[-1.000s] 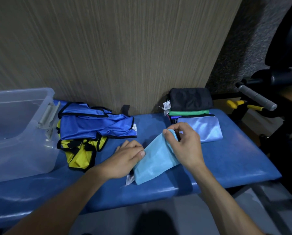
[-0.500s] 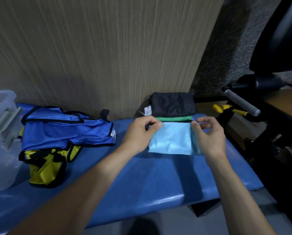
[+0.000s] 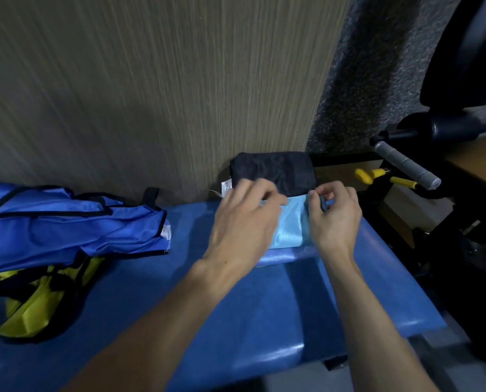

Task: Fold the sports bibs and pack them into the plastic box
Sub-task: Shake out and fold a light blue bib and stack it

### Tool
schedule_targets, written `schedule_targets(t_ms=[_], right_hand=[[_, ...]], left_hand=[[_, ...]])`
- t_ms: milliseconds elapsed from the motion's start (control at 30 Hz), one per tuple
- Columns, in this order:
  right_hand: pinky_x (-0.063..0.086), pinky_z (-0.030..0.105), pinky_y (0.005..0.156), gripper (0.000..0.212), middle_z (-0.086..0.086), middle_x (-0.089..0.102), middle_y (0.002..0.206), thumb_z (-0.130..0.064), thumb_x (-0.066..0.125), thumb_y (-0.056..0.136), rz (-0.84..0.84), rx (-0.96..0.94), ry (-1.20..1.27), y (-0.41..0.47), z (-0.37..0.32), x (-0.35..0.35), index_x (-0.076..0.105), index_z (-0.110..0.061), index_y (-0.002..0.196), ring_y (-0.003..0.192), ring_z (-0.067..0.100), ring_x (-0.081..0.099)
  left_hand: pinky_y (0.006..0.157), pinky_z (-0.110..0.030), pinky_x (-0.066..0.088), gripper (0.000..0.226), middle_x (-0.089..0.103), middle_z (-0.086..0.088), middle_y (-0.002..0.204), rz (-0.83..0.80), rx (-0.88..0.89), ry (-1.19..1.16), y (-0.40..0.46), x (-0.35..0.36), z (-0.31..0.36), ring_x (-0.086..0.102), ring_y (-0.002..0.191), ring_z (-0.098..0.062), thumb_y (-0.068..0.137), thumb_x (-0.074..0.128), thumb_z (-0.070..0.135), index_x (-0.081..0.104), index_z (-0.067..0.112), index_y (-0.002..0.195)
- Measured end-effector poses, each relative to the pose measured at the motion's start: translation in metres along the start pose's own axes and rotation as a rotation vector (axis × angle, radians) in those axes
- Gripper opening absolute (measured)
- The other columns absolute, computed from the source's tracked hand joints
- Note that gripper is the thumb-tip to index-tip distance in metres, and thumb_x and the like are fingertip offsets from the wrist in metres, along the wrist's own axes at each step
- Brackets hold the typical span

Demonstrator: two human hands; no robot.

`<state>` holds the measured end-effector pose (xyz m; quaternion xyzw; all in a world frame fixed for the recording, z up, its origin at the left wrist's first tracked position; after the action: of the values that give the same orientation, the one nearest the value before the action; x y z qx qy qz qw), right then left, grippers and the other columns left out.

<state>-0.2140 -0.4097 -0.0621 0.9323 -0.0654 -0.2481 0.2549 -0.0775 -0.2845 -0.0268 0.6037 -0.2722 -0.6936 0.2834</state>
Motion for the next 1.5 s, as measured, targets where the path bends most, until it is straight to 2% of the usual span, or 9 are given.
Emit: schedule_targets(t_ms=[100,233,400,700,800,1100,1233,1333,1500], right_hand=[[0.038,0.030,0.070,0.009,0.004,0.056,0.097,-0.022,0.065,0.095,-0.013,-0.012,-0.034,0.001,0.000,0.003,0.062,-0.015,0.090,0.079,0.007,0.044],[0.047,0.040,0.066,0.008,0.002,0.052,0.106,-0.028,0.063,0.096,-0.061,-0.063,-0.160,-0.002,-0.008,0.005,0.062,-0.021,0.094,0.088,0.028,0.058],[0.041,0.040,0.065,0.013,0.002,0.048,0.109,-0.030,0.052,0.101,-0.231,-0.033,-0.207,-0.019,-0.002,0.011,0.055,-0.023,0.112,0.078,0.028,0.054],[0.031,0.034,0.068,0.007,0.002,0.050,0.106,-0.021,0.049,0.101,-0.195,0.156,-0.028,-0.028,0.014,0.018,0.054,-0.016,0.102,0.067,0.008,0.044],[0.031,0.034,0.069,0.007,0.004,0.049,0.106,-0.020,0.049,0.101,-0.194,0.177,-0.043,-0.027,0.015,0.018,0.053,-0.015,0.101,0.068,0.014,0.042],[0.033,0.036,0.071,0.011,0.004,0.050,0.109,-0.024,0.047,0.103,-0.276,0.157,-0.075,-0.031,0.012,0.019,0.052,-0.015,0.107,0.082,0.024,0.048],[0.045,0.043,0.077,0.022,0.007,0.051,0.123,-0.028,0.052,0.100,-0.316,-0.042,-0.173,-0.034,0.006,0.018,0.056,-0.015,0.117,0.100,0.033,0.055],[0.047,0.045,0.089,0.031,0.007,0.047,0.141,-0.029,0.055,0.100,-0.316,-0.148,-0.236,-0.036,0.005,0.011,0.059,-0.017,0.128,0.116,0.032,0.049],[0.046,0.037,0.086,0.033,-0.001,0.048,0.133,-0.034,0.051,0.102,-0.351,-0.073,-0.080,-0.039,0.015,0.010,0.053,-0.027,0.135,0.113,0.024,0.055]], left_hand=[[0.098,-0.042,0.043,0.037,0.062,0.002,0.128,-0.191,0.060,0.018,-0.009,0.026,0.018,0.054,0.116,-0.026,0.100,0.046,0.041,0.068,0.022,0.123],[0.115,-0.045,0.033,0.040,0.060,0.001,0.134,-0.261,0.057,0.049,-0.025,0.047,0.011,0.051,0.125,-0.029,0.101,0.043,0.041,0.064,0.022,0.129],[0.116,-0.044,0.032,0.042,0.059,0.003,0.137,-0.271,0.041,0.044,-0.029,0.054,0.008,0.049,0.126,-0.028,0.101,0.043,0.044,0.062,0.024,0.132],[0.113,-0.039,0.034,0.070,0.053,0.008,0.145,-0.337,-0.011,-0.049,-0.043,0.068,-0.002,0.046,0.128,-0.023,0.088,0.052,0.074,0.055,0.031,0.143],[0.111,-0.033,0.031,0.077,0.051,0.012,0.146,-0.383,-0.031,-0.067,-0.041,0.072,-0.005,0.046,0.126,-0.019,0.081,0.052,0.080,0.053,0.035,0.144],[0.107,-0.036,0.038,0.075,0.055,0.011,0.143,-0.402,-0.038,-0.110,-0.035,0.069,-0.007,0.051,0.123,-0.019,0.079,0.048,0.079,0.057,0.036,0.139],[0.111,-0.035,0.034,0.076,0.049,0.010,0.147,-0.442,-0.010,-0.094,-0.035,0.067,-0.007,0.044,0.129,-0.019,0.081,0.044,0.079,0.053,0.035,0.142],[0.114,-0.038,0.034,0.074,0.050,0.004,0.146,-0.398,0.054,-0.050,-0.033,0.060,-0.001,0.044,0.130,-0.023,0.086,0.043,0.074,0.054,0.028,0.142],[0.122,-0.047,0.022,0.066,0.045,-0.003,0.154,-0.297,0.190,0.088,-0.047,0.049,0.006,0.037,0.142,-0.030,0.093,0.052,0.056,0.049,0.019,0.147]])
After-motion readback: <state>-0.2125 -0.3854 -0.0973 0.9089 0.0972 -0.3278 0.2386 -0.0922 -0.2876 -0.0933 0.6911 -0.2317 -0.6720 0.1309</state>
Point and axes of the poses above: each hand's wrist, its own y-axis towards the middle knuckle, its own x-axis out of the palm, z = x × y, the point moved 7 cm from there along y, towards the middle knuckle
